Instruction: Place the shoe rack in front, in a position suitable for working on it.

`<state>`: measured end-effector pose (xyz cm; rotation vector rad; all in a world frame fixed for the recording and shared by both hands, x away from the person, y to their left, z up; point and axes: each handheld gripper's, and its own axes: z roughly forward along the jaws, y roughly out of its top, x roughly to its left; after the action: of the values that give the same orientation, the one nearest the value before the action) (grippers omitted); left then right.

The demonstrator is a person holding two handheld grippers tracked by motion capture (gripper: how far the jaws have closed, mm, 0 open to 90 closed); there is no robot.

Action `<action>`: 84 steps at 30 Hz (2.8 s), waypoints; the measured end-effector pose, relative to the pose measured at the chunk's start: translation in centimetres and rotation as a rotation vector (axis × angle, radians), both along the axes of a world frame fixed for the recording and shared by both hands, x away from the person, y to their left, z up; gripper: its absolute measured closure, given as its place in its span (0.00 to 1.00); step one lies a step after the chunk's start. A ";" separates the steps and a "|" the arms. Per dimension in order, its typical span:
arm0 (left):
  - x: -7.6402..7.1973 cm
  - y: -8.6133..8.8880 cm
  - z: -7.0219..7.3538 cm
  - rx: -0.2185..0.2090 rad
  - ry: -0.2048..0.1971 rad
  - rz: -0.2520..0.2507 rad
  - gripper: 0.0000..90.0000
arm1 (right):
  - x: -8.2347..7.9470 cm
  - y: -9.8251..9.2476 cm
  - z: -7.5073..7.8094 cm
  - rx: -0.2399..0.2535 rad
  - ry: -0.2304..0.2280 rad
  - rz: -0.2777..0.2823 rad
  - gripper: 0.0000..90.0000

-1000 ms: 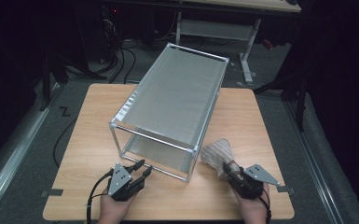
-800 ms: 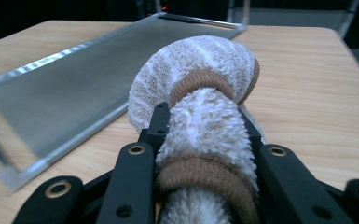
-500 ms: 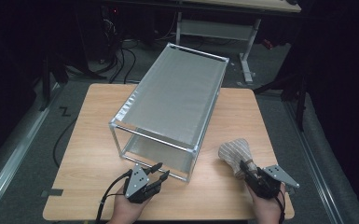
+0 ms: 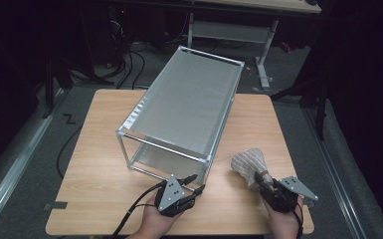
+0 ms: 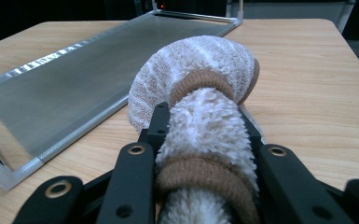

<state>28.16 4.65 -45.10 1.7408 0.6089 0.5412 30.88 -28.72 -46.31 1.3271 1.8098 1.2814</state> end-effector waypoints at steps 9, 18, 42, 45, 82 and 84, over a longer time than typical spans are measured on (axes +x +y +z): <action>0.6 -1.6 0.0 0.026 -0.022 0.037 0.76 | 0.1 0.2 -0.1 -0.007 0.003 0.010 0.76; 0.9 -1.1 0.0 0.033 -0.011 0.050 0.87 | 0.1 0.5 -0.1 -0.015 0.003 0.019 0.76; -2.9 8.4 -0.8 -0.032 -0.005 0.106 0.88 | -0.4 4.0 0.4 -0.032 -0.039 0.094 0.77; -3.0 9.1 -1.0 -0.052 -0.001 0.118 0.89 | -0.3 5.2 0.5 -0.034 -0.040 0.118 0.77; -3.5 10.3 -1.2 -0.087 0.011 0.126 0.90 | 12.0 20.5 -3.5 -0.184 0.161 0.243 0.78; -3.5 10.3 -1.2 -0.086 0.012 0.125 0.90 | 12.1 20.4 -3.7 -0.198 0.173 0.242 0.78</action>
<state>24.69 15.00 -46.31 1.6338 0.7424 0.5841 43.00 -8.33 -49.97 1.1682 2.2101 1.0978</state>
